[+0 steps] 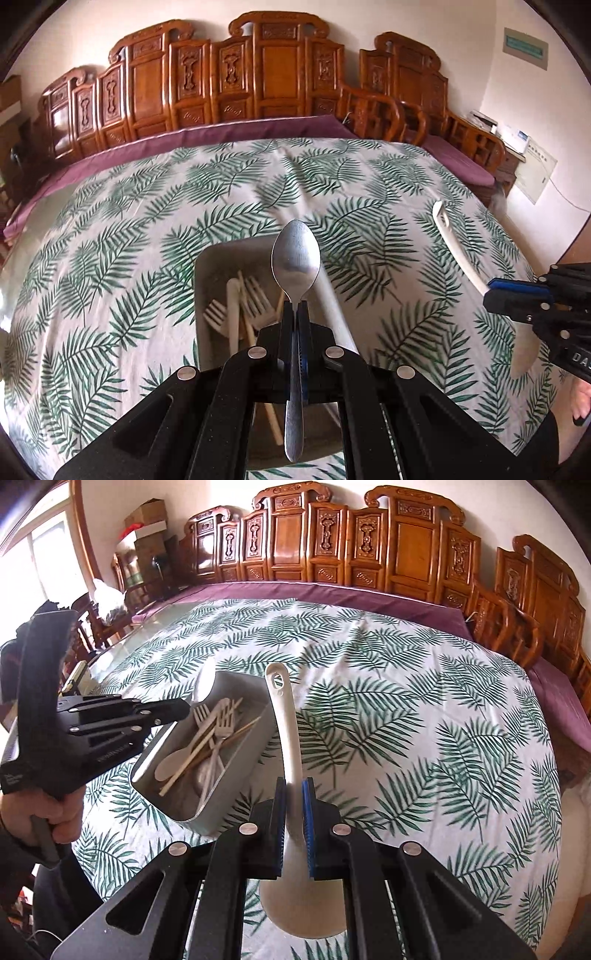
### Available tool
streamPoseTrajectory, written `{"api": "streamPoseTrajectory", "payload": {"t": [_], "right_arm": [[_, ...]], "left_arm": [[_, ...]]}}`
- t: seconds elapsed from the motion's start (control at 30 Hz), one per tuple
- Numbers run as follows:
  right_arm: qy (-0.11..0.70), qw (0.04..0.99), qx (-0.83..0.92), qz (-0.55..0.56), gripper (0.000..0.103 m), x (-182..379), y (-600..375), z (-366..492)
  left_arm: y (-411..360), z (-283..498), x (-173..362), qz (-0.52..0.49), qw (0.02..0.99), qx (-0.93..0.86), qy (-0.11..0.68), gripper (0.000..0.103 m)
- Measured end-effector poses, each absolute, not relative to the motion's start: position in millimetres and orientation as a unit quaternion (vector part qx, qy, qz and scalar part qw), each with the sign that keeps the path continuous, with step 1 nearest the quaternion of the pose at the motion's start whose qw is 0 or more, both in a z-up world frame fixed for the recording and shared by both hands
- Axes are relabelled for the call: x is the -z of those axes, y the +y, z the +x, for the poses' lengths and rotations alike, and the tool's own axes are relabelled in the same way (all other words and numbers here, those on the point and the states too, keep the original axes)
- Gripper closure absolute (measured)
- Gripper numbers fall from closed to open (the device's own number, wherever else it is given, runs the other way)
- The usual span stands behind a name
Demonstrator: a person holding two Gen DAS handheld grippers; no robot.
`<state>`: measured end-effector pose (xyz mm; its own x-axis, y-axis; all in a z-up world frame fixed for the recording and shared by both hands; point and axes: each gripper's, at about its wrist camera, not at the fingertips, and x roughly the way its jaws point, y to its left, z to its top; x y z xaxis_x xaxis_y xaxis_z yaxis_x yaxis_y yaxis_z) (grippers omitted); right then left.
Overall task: Organize utensils
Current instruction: 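Lift and carry the metal spoon and white spoon toward the tray with both tools, then lower the metal spoon into the tray and open the left tool while the right carries the white spoon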
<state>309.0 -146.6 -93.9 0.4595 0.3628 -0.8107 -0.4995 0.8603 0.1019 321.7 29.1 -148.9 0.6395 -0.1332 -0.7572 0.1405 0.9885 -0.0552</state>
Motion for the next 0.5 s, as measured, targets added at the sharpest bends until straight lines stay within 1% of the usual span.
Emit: {"api": "streamPoseTrajectory", "payload": {"t": [0.2,0.5], "right_arm": [[0.456,0.848,-0.258,-0.081,0.092,94,-129,312],[0.457,0.843,-0.27,-0.084,0.092,98,-102,318]], "left_arm": [[42,328,159,-0.009,0.901,0.066,0.429,0.101],[62,321,157,-0.015,0.909,0.05,0.414,0.099]]}}
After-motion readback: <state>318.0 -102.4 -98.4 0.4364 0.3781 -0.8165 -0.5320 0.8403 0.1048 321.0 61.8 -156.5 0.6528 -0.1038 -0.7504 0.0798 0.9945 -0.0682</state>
